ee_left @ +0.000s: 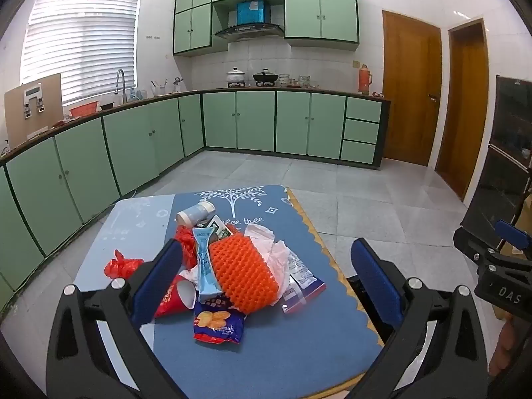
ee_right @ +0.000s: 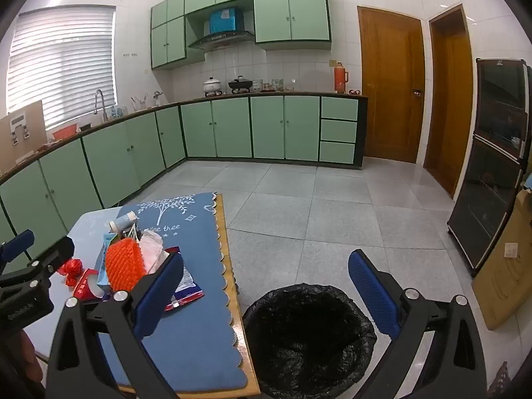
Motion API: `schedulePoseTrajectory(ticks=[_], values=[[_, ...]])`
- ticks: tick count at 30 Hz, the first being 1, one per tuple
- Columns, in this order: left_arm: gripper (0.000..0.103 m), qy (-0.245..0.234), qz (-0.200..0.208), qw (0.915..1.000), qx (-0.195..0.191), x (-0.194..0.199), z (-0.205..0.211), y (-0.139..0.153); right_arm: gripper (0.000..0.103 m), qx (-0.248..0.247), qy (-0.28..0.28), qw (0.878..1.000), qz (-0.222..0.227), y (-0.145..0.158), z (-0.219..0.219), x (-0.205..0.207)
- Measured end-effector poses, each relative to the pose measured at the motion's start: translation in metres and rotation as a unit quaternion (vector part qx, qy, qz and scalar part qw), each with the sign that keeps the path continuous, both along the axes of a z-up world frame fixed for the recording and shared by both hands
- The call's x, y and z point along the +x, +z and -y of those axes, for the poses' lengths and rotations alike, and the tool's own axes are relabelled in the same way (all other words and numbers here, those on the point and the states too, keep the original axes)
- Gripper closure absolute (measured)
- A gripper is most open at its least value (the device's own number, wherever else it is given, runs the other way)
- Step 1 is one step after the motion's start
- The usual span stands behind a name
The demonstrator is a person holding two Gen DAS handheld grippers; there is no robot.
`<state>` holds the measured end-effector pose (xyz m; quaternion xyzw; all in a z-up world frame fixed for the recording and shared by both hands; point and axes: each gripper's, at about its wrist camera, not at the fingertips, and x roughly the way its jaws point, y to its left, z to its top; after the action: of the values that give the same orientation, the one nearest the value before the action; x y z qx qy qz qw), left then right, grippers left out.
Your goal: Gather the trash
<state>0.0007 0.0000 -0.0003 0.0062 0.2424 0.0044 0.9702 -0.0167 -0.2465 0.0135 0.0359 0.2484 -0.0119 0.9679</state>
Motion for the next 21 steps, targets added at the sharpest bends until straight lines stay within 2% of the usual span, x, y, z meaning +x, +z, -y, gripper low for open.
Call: schedulePoseTrajectory(ticks=[21], values=[[0.005,0.006,0.010,0.9999,-0.003,-0.0037,-0.0032,0.0066,0.006,0.000,0.000,1.000,-0.001,0.0003,-0.0001,-0.0005]])
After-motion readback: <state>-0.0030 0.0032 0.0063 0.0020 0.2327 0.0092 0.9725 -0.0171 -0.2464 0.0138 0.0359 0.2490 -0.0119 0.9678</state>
